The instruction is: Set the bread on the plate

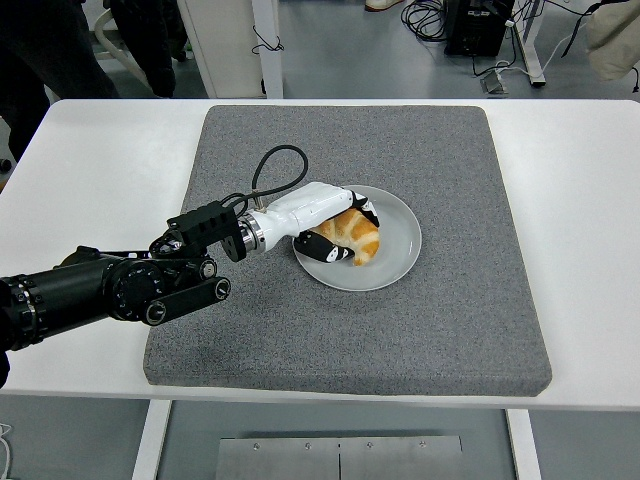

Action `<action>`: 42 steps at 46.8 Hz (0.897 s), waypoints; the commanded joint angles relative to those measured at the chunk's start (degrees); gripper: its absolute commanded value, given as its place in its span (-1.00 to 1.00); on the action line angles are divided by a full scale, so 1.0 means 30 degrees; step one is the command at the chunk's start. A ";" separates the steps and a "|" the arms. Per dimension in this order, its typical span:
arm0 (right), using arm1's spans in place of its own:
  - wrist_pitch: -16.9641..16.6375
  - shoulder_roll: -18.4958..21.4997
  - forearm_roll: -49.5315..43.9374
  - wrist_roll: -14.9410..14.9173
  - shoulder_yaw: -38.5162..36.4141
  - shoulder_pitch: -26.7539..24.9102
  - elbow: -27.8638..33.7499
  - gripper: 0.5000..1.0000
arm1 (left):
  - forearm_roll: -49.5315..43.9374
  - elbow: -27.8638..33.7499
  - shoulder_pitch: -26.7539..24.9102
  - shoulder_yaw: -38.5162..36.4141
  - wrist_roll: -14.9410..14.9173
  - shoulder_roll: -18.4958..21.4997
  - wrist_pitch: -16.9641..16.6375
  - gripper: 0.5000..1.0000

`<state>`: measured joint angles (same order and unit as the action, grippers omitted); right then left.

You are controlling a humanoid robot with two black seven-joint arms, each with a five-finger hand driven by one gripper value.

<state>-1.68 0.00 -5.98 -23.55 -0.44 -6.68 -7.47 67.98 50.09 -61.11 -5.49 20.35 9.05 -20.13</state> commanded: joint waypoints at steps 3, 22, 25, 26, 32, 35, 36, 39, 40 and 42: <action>0.0003 0.0000 0.0000 0.0000 -0.0001 0.0000 0.0000 1.00 | -0.0305 -0.0113 0.0068 0.0071 -0.0014 -0.0175 0.0001 -0.75; 0.0003 0.0000 0.0000 0.0000 -0.0001 0.0000 0.0000 1.00 | -0.1683 -0.0172 0.0185 0.0012 -0.0014 -0.0293 0.0030 0.50; 0.0003 0.0000 0.0000 0.0000 -0.0001 0.0000 0.0000 1.00 | -0.1712 -0.0172 0.0214 0.0041 -0.0014 -0.0293 0.0030 0.63; 0.0003 0.0000 0.0000 0.0000 -0.0001 0.0000 0.0000 1.00 | -0.1770 -0.0172 0.0186 0.0042 0.0015 -0.0293 0.0030 0.67; 0.0003 0.0000 0.0000 0.0000 -0.0001 0.0000 0.0000 1.00 | -0.1800 -0.0172 0.0186 0.0041 0.0161 -0.0293 0.0030 0.75; 0.0003 0.0000 0.0000 0.0000 -0.0001 0.0000 0.0000 1.00 | -0.1829 -0.0172 0.0215 0.0071 0.0308 -0.0293 0.0030 0.79; 0.0003 0.0000 0.0000 0.0000 -0.0001 0.0000 0.0000 1.00 | -0.1859 -0.0172 0.0215 0.0071 0.0337 -0.0293 0.0030 0.80; 0.0003 0.0000 0.0000 0.0000 -0.0001 0.0000 0.0000 1.00 | -0.2151 -0.0172 0.0185 0.0100 0.0513 -0.0293 0.0030 0.83; 0.0003 0.0000 0.0000 0.0000 -0.0001 0.0000 0.0000 1.00 | -0.2268 -0.0172 0.0185 0.0100 0.0571 -0.0293 0.0059 0.83; 0.0003 0.0000 0.0000 0.0000 -0.0001 0.0000 0.0000 1.00 | -0.2590 -0.0143 0.0156 0.0100 0.0688 -0.0293 0.0060 0.85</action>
<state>-1.66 0.00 -5.98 -23.55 -0.44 -6.68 -7.47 61.43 49.57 -60.49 -5.22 21.91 8.18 -20.00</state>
